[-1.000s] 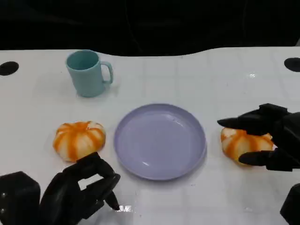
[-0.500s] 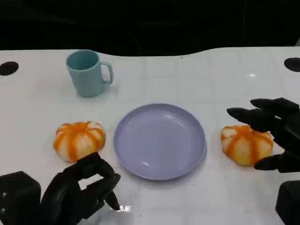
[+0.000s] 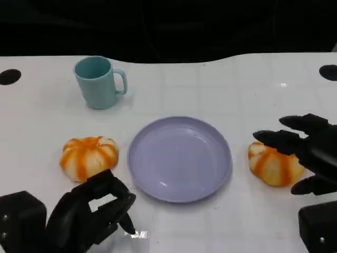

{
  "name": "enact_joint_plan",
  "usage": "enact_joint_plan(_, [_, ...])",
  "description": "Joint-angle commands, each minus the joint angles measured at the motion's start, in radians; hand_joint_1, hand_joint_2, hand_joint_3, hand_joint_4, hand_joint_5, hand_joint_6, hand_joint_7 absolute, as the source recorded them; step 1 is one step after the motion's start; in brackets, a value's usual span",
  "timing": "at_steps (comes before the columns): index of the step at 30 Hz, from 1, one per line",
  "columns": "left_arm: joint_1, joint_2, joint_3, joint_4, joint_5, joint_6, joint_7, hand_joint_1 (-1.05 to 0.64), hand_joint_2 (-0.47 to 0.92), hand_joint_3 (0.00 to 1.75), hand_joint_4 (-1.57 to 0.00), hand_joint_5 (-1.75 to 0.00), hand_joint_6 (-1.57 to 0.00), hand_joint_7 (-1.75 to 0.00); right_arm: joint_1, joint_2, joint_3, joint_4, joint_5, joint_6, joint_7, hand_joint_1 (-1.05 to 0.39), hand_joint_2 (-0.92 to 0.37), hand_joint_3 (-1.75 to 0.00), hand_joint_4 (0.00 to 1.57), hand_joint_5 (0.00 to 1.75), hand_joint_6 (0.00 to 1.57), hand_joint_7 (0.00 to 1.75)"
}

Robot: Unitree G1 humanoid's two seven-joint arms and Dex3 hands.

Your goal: Grasp the bread from the table and place it into the plate.

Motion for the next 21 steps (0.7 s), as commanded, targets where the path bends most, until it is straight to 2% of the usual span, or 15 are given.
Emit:
enact_joint_plan(1, [0.002, 0.008, 0.011, -0.002, -0.001, 0.008, 0.01, -0.57, 0.92, 0.21, -0.73, -1.75, -0.63, -1.58, -0.071, -0.013, 0.048, 0.104, -0.045, -0.003, -0.036, -0.4, -0.73, 0.0, 0.09, 0.25, 0.27, 0.01])
enact_joint_plan(13, [0.005, 0.003, 0.008, -0.01, 0.004, 0.015, 0.02, -0.57, 0.92, 0.21, -0.74, -1.75, -0.64, -1.59, -0.254, 0.039, 0.191, 0.398, -0.078, -0.002, -0.083, -0.39, -0.75, 0.0, 0.19, 0.13, 0.29, 0.0])
enact_joint_plan(21, [0.007, 0.003, 0.004, -0.014, 0.007, 0.011, 0.021, -0.56, 0.92, 0.22, -0.73, -1.75, -0.64, -1.57, -0.319, 0.084, 0.248, 0.482, -0.086, 0.028, -0.099, -0.37, -0.75, 0.0, 0.22, 0.1, 0.31, 0.01])
